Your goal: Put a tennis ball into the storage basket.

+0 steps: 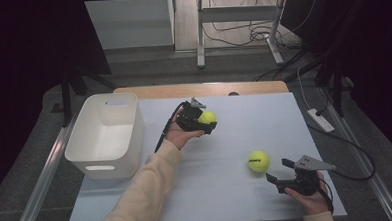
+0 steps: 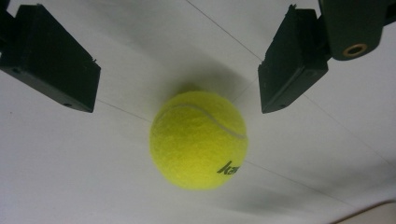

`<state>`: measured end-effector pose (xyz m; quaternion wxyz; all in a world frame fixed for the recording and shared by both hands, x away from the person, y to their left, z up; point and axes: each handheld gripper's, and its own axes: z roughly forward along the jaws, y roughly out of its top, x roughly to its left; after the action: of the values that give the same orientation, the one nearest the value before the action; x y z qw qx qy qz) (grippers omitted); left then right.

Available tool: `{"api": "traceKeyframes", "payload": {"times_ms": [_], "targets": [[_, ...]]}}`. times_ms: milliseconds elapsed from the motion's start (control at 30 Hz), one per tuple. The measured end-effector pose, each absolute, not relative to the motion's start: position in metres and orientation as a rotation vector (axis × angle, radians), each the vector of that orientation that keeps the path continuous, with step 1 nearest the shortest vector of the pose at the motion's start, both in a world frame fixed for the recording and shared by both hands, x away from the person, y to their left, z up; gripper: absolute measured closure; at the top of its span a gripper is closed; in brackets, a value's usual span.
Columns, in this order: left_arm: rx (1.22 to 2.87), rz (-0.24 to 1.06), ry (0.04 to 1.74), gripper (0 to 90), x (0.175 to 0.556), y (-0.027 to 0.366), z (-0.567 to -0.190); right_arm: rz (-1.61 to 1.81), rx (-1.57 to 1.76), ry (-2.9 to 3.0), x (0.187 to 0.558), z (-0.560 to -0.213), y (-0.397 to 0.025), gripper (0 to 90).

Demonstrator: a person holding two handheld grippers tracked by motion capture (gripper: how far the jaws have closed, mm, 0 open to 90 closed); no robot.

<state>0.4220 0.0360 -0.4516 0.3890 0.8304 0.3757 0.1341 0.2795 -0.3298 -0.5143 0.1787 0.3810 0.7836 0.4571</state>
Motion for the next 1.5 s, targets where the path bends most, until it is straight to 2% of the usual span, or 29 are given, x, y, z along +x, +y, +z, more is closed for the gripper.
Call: {"api": "traceKeyframes", "payload": {"times_ms": [1500], "targets": [[1.981, 0.426, 0.961, 26.9, 0.394, 0.077, -0.43, 1.298, 1.072, 2.209, 0.278, -0.513, -0.329, 12.9]]}}
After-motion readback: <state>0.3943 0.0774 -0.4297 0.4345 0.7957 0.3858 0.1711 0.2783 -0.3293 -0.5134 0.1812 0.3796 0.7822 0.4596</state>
